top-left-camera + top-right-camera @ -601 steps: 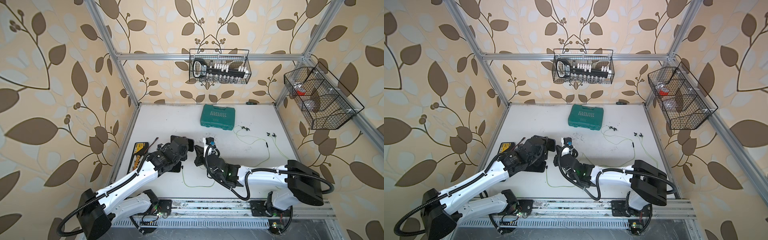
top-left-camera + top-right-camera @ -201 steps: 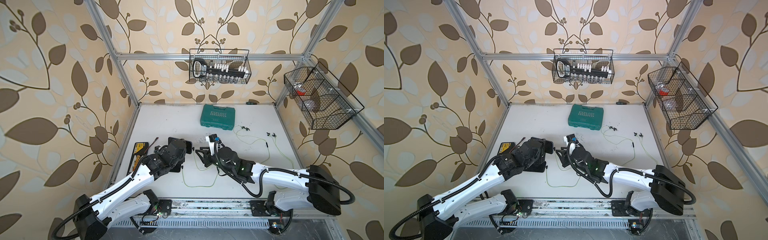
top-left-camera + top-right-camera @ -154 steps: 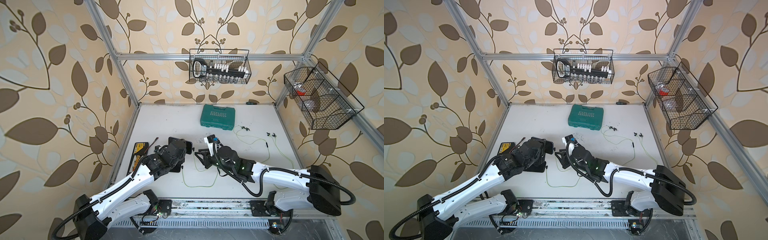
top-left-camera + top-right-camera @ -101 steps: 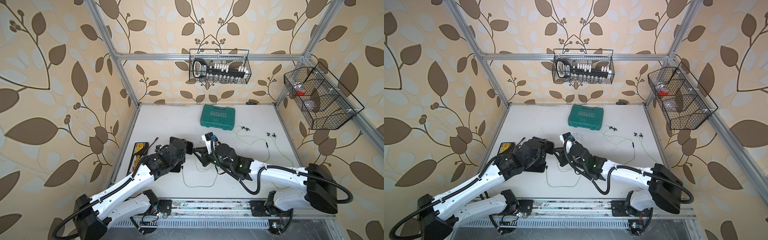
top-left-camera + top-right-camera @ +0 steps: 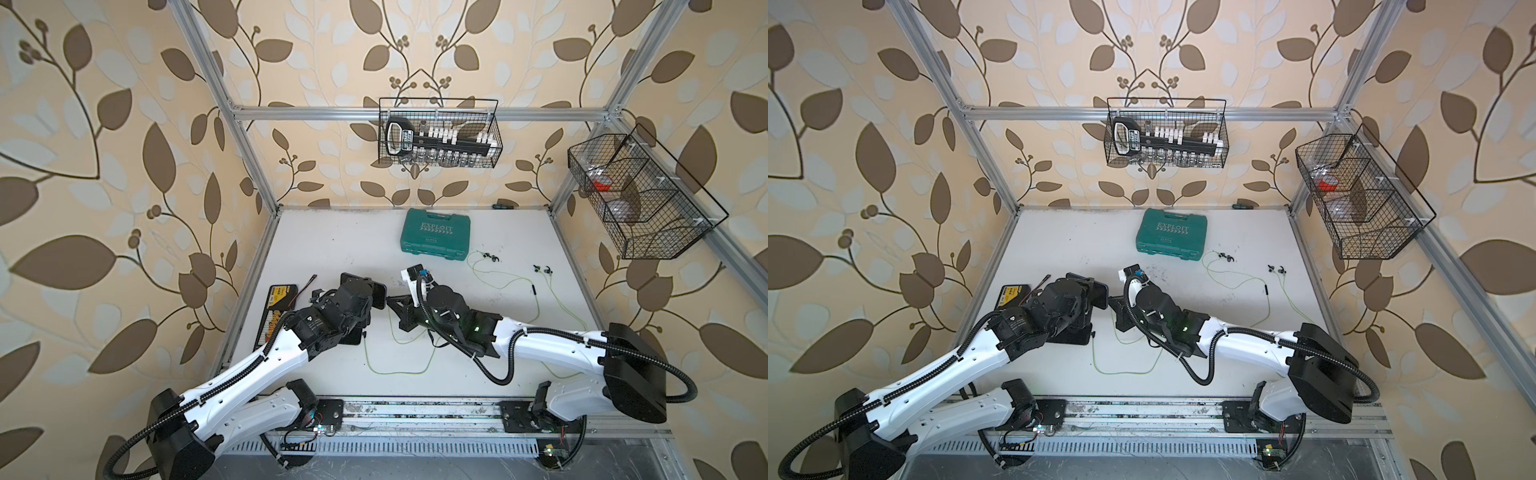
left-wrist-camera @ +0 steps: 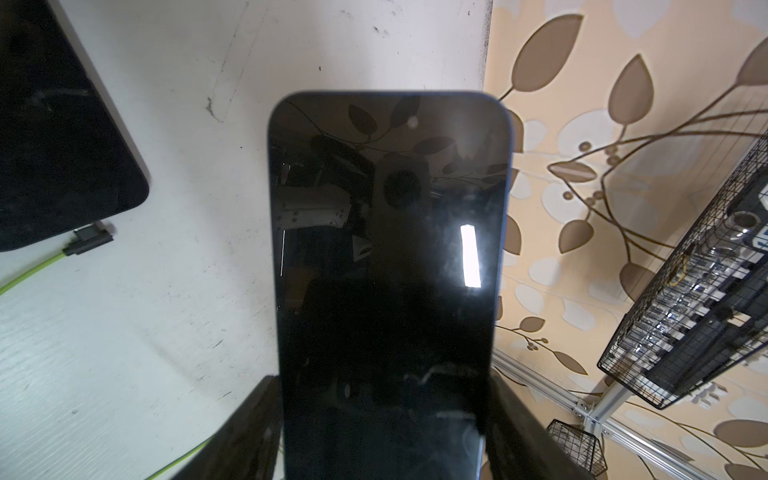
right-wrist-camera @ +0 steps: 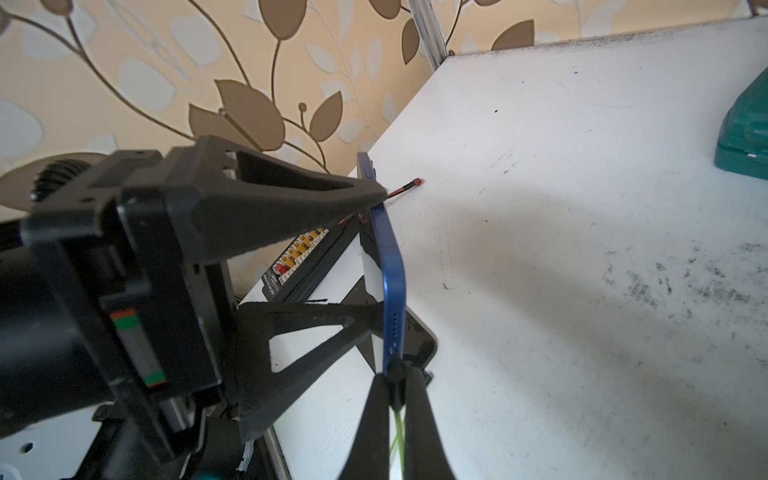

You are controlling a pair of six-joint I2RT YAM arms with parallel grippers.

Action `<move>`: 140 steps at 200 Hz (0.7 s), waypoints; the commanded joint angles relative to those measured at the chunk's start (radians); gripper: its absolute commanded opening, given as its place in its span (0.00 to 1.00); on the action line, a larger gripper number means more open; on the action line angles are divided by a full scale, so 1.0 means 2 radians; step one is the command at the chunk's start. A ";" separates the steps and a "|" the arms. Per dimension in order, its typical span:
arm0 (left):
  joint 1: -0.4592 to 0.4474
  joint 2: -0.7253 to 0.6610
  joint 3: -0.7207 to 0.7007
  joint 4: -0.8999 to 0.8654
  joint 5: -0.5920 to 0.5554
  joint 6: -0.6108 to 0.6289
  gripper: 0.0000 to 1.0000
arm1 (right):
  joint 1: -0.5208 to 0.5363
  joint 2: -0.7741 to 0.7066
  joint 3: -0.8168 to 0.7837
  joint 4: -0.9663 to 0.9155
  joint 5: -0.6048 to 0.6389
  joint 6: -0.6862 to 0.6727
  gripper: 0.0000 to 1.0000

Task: Plug wired earphones into phones
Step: Insert the wired earphone into the phone, then place the phone at the center of the board.

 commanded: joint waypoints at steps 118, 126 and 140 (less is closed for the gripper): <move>-0.006 0.014 0.036 -0.046 -0.039 0.005 0.34 | 0.000 -0.060 -0.041 -0.025 0.046 -0.004 0.18; -0.006 0.019 0.037 -0.057 -0.060 -0.001 0.34 | 0.000 -0.079 -0.054 -0.032 0.051 0.000 0.26; -0.006 0.036 0.033 -0.061 -0.086 -0.007 0.34 | 0.001 -0.115 -0.075 -0.049 0.062 0.006 0.50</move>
